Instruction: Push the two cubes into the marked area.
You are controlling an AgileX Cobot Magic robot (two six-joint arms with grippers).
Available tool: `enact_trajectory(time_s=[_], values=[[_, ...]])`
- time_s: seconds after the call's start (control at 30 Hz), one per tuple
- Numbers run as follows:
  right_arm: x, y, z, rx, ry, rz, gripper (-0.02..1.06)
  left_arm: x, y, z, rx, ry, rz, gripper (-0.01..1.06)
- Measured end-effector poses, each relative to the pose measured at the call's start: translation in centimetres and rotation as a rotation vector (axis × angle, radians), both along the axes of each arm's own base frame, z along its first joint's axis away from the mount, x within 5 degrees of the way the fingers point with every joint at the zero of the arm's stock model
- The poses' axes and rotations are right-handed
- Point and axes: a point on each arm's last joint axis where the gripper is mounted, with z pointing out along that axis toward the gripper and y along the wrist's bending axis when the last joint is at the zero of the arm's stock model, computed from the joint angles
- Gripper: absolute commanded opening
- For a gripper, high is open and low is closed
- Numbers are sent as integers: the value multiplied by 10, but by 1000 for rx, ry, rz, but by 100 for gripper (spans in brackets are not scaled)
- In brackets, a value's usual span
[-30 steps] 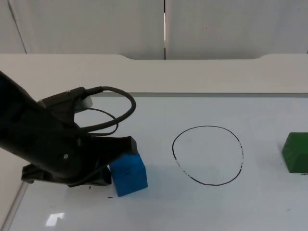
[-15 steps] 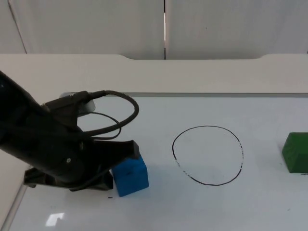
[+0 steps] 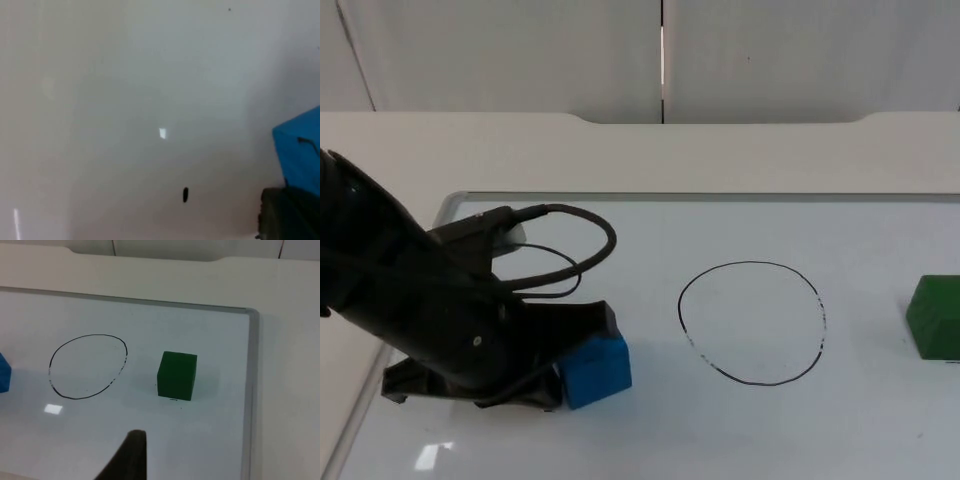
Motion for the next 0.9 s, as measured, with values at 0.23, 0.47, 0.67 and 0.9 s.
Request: enact_trajectory(time_s=[0.23,0.47,0.67,0.9], values=[[0,0,0,0,0,0,105,1,-5,1,-11,-1,-12,0],[0,0,0,0,0,0,105,9,-10,6,-24,-30,-16,0],[0,0,0,0,0,0,105,11,-13,8,-29,-42,-21,0],[0,0,0,0,0,0,105,12,-22,11,-43,-53,-36,0]])
